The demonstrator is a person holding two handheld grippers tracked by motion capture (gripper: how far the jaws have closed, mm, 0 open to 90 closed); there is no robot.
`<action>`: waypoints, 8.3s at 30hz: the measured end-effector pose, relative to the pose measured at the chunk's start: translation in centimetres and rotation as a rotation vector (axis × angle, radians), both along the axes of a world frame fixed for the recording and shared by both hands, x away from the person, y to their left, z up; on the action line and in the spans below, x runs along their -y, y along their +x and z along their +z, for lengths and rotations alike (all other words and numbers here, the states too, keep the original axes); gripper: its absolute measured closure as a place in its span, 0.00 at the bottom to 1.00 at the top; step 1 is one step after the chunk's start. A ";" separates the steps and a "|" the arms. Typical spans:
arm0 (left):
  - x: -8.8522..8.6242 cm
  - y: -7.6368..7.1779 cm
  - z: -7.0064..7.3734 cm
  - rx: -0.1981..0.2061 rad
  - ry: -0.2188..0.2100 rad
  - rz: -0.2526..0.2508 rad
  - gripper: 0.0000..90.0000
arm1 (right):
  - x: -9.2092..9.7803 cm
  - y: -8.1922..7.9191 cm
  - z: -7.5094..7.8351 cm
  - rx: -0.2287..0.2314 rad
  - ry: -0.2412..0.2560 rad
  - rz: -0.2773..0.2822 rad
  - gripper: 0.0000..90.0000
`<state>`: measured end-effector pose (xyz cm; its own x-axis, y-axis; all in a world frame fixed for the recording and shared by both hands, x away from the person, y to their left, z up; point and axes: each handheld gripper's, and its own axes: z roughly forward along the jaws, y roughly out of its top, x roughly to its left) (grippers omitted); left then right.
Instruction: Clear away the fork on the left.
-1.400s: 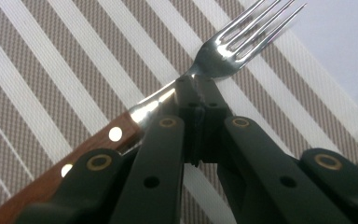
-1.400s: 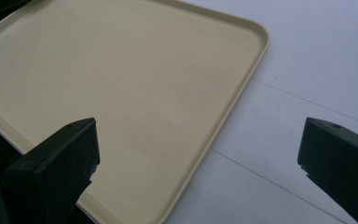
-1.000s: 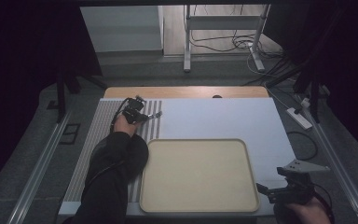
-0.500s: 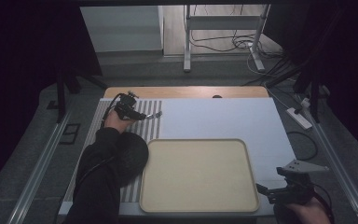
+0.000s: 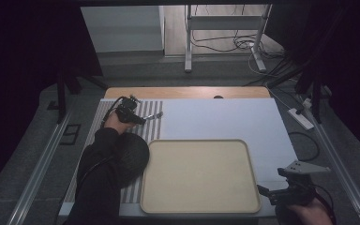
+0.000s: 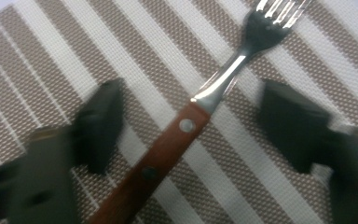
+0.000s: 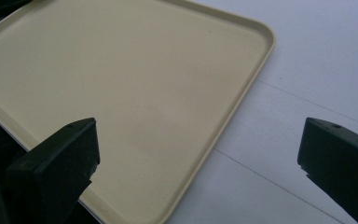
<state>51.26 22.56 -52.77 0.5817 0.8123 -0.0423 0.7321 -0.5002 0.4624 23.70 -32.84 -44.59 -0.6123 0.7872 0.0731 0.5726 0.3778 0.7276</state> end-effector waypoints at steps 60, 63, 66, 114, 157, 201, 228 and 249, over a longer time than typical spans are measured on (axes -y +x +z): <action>-4.0 -7.1 4.3 0.033 -0.132 0.040 0.87 | -0.1 -0.1 0.0 0.003 -0.010 0.002 0.00; -4.0 -7.8 4.3 0.033 -0.144 0.040 0.87 | -0.2 -0.1 0.0 0.003 -0.011 0.002 0.00; -4.0 -8.4 4.4 0.035 -0.144 0.041 0.87 | -0.2 -0.1 0.0 0.004 -0.011 0.003 0.00; -1.1 -21.2 5.2 0.027 -0.230 0.048 0.87 | -0.2 -0.2 0.0 0.013 -0.017 0.011 0.00; 12.7 -20.8 2.6 -0.023 -0.163 -0.157 0.87 | -0.3 -0.2 0.0 0.014 -0.023 0.016 0.00; 12.2 -18.0 1.0 -0.038 -0.087 -0.105 0.99 | -0.4 -0.3 0.0 0.015 -0.031 0.032 0.00; 8.8 -17.3 1.1 -0.094 -0.114 -0.046 0.97 | -0.5 -0.3 0.0 0.018 -0.037 0.040 0.00; 8.9 -18.0 2.3 0.019 -0.140 -0.074 0.61 | -0.5 -0.3 0.0 0.016 -0.035 0.039 0.00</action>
<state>33.31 13.66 -50.46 0.6413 0.7543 -0.1408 0.6864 -0.4820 0.5445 23.40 -32.37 -44.60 -0.6432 0.7649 0.0364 0.5457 0.4244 0.7225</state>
